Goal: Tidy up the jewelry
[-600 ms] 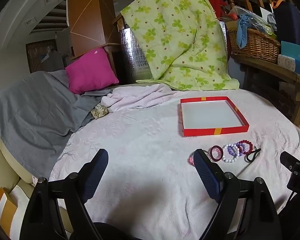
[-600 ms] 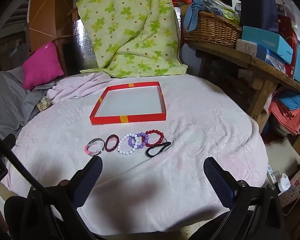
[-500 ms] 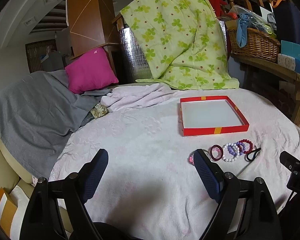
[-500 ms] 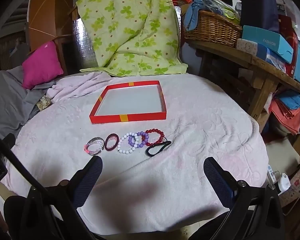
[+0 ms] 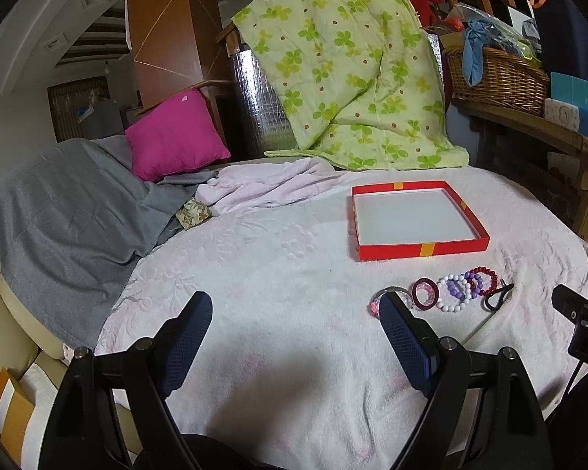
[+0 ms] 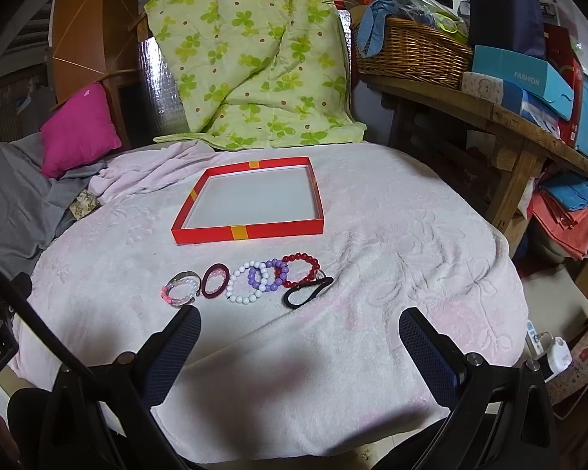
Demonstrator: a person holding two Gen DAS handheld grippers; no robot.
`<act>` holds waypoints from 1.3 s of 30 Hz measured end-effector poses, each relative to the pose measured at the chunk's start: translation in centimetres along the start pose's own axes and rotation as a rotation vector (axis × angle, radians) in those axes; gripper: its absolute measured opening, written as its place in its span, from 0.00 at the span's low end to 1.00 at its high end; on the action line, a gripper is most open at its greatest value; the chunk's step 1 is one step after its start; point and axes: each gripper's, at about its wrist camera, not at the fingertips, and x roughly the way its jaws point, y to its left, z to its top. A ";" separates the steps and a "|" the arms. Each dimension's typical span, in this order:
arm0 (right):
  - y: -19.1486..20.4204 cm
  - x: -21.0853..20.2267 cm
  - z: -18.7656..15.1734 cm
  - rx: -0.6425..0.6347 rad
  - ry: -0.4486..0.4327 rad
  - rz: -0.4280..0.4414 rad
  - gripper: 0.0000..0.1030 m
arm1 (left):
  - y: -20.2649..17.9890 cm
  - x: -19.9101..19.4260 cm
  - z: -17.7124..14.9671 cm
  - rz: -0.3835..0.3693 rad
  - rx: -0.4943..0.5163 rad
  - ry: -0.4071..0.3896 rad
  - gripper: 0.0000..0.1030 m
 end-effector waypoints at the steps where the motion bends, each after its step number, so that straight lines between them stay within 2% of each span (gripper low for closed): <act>1: -0.1 0.2 0.0 0.001 -0.001 0.001 1.00 | 0.0 0.0 0.0 0.000 0.002 0.004 0.85; 19: -0.4 1.8 0.7 0.012 0.007 0.004 1.00 | -0.4 0.8 0.5 0.001 -0.017 -0.063 0.85; 27: -1.0 3.5 1.4 0.014 0.004 -0.008 1.00 | -0.9 2.6 1.1 -0.009 0.003 -0.015 0.85; 30: -1.9 4.5 1.7 0.028 -0.004 0.035 1.00 | -0.8 4.6 1.2 -0.069 0.003 0.019 0.85; 32: -2.8 5.4 1.7 0.025 0.012 0.055 0.97 | -0.8 6.5 1.1 -0.140 0.007 0.055 0.85; 33: -3.7 6.1 1.8 0.022 0.015 0.078 0.93 | -0.9 7.8 1.1 -0.184 0.016 0.074 0.85; 35: -5.3 7.6 2.1 0.032 0.032 0.106 0.80 | -1.3 10.6 0.8 -0.276 0.045 0.128 0.85; 37: -7.2 9.6 2.5 0.076 0.069 0.177 0.71 | -2.1 12.3 0.4 -0.362 0.048 0.173 0.85; 39: -8.2 11.2 3.2 0.096 0.100 0.211 0.64 | -2.9 13.5 0.3 -0.395 0.060 0.181 0.85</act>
